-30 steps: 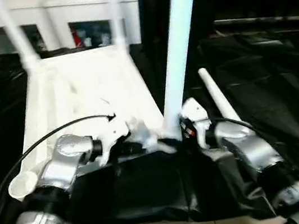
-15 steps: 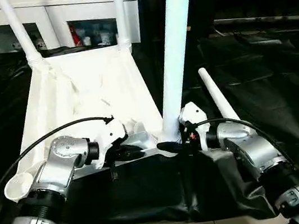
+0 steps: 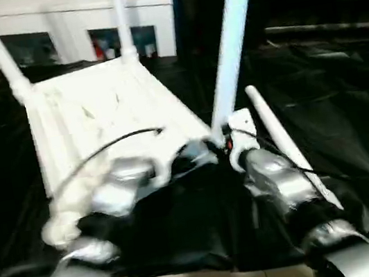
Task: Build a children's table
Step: Rotate leg to tighten
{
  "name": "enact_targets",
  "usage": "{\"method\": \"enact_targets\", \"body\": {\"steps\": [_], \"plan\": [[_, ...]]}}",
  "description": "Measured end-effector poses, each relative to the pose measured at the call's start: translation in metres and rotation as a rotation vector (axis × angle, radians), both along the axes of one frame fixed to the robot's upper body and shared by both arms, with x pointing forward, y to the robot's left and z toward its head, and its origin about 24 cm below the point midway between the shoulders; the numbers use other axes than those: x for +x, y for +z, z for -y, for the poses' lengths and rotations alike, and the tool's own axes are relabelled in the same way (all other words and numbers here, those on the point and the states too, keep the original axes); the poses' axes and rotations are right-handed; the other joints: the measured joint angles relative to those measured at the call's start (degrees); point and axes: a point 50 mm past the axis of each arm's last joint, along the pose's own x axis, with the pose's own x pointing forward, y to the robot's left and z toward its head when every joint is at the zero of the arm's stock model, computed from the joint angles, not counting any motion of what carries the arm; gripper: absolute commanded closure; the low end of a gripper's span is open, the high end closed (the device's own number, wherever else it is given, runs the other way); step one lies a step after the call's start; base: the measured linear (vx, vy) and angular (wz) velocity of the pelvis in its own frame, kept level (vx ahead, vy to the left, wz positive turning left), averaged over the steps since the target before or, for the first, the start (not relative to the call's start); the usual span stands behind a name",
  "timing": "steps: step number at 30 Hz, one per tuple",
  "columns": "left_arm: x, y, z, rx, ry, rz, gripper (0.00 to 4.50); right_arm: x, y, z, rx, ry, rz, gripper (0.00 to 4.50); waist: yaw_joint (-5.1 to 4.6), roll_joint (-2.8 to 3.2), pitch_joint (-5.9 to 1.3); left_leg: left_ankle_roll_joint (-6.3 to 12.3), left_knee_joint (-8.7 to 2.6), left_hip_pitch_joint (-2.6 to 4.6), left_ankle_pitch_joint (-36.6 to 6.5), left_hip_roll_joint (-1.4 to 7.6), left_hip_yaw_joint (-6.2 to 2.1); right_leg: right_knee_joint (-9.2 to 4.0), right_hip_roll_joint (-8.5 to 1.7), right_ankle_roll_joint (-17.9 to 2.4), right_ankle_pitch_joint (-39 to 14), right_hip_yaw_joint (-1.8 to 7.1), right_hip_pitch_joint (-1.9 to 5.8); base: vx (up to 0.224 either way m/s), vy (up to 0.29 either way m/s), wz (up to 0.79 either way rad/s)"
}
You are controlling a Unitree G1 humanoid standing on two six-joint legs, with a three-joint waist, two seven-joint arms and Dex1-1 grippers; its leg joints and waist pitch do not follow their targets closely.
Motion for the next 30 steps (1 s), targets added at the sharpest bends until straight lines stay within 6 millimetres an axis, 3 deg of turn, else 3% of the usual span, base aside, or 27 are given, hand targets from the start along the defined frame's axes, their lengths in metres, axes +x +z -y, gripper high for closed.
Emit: {"method": "enact_targets", "body": {"steps": [4,7,12,21,30], "plan": [[0.000,-0.001,0.003,0.000,-0.007,0.009,4.50,0.001,-0.001,-0.002,-0.002,-0.023,0.005,1.74,0.01,0.08,-0.05,0.02,0.00,0.01,0.0,0.00,0.00,0.00,-0.01,0.0,0.0,-0.01,0.02,0.000,0.000,0.00],[0.001,-0.001,0.000,0.011,-0.006,0.023,4.50,0.001,-0.001,-0.003,0.007,-0.014,0.013,1.04,-0.06,0.09,-0.05,0.07,0.00,0.03,0.0,0.00,-0.03,0.03,-0.01,0.0,0.0,-0.03,0.02,0.000,0.000,0.00],[0.000,-0.001,-0.012,0.021,-0.029,0.041,4.50,0.000,-0.001,0.002,-0.001,0.097,0.026,0.70,-0.55,0.09,-0.03,0.06,-0.06,0.02,0.0,0.04,-0.06,0.05,0.05,0.1,0.1,-0.02,-0.03,0.000,0.000,0.00],[-0.017,0.002,-0.047,-0.003,-0.202,0.001,4.50,-0.021,0.008,0.023,-0.080,0.534,0.063,0.70,-0.29,0.18,0.02,0.07,-0.21,-0.05,0.0,0.08,-0.06,-0.08,0.13,0.1,0.0,-0.06,-0.10,0.000,0.000,0.00],[-0.027,0.004,-0.059,-0.028,-0.279,-0.070,4.50,-0.030,0.012,0.023,-0.065,0.697,0.041,0.70,-0.28,0.15,0.09,0.08,-0.21,-0.11,0.0,0.07,-0.04,-0.13,0.12,0.1,0.0,-0.06,-0.13,0.000,0.000,0.00]]}}
